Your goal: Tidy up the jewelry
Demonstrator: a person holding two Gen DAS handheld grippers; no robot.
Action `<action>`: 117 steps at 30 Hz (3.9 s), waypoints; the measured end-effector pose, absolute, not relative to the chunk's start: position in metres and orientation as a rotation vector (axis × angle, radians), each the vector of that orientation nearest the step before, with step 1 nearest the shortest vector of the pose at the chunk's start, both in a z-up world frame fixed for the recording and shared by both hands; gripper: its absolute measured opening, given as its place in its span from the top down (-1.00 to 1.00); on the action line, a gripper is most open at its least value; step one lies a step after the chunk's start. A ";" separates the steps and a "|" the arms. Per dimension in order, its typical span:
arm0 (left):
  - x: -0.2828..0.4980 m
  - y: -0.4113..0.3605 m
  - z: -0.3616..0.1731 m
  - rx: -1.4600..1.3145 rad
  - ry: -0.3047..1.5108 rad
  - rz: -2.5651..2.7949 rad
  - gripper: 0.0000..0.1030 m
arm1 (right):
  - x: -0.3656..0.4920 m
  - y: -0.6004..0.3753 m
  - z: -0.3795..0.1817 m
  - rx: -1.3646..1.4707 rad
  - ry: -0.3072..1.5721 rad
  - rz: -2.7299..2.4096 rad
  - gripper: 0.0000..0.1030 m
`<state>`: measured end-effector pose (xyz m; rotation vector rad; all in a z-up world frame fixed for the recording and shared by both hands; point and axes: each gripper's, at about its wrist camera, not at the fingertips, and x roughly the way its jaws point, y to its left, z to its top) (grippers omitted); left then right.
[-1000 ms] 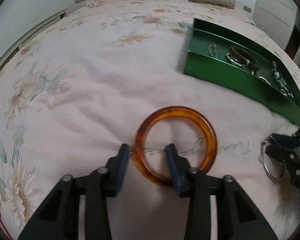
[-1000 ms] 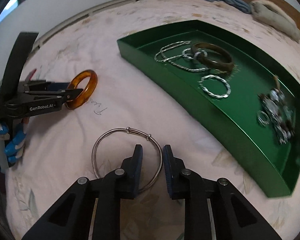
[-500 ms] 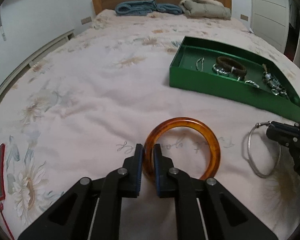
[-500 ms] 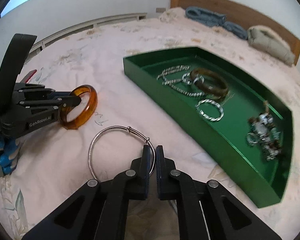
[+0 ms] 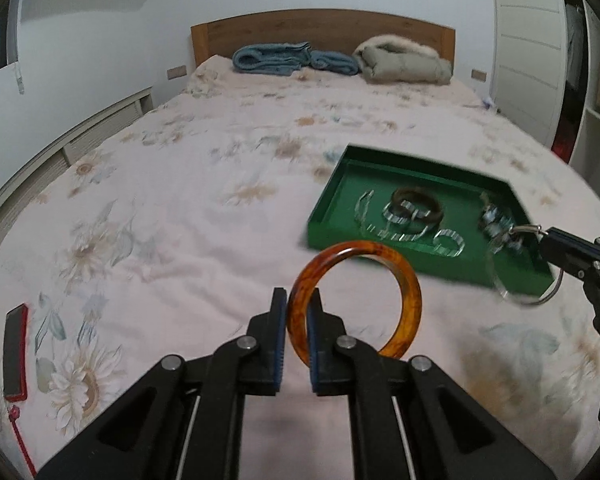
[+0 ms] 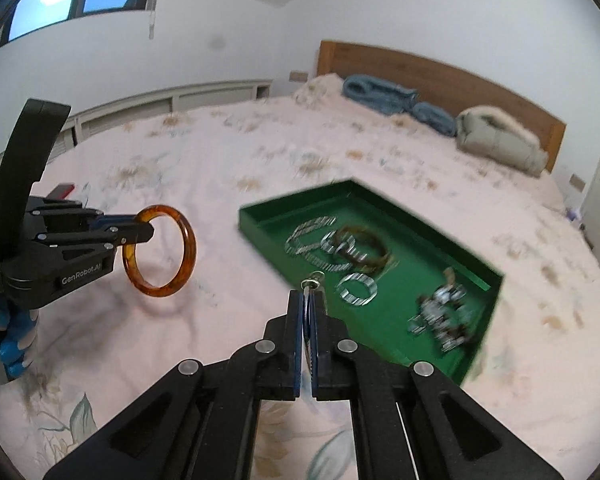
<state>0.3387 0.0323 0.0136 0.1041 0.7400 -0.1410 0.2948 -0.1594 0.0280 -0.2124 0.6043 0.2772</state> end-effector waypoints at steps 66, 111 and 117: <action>0.248 -0.010 0.063 0.042 0.622 -0.155 -0.06 | 0.218 -0.234 0.049 0.046 0.668 0.105 -0.31; 0.026 0.031 0.081 0.095 0.500 -0.014 -0.09 | 0.004 -0.206 0.059 -0.037 0.541 -0.045 -0.99; 0.021 0.035 0.082 0.082 0.478 -0.003 -0.24 | -0.001 -0.210 0.058 -0.032 0.535 -0.068 -0.99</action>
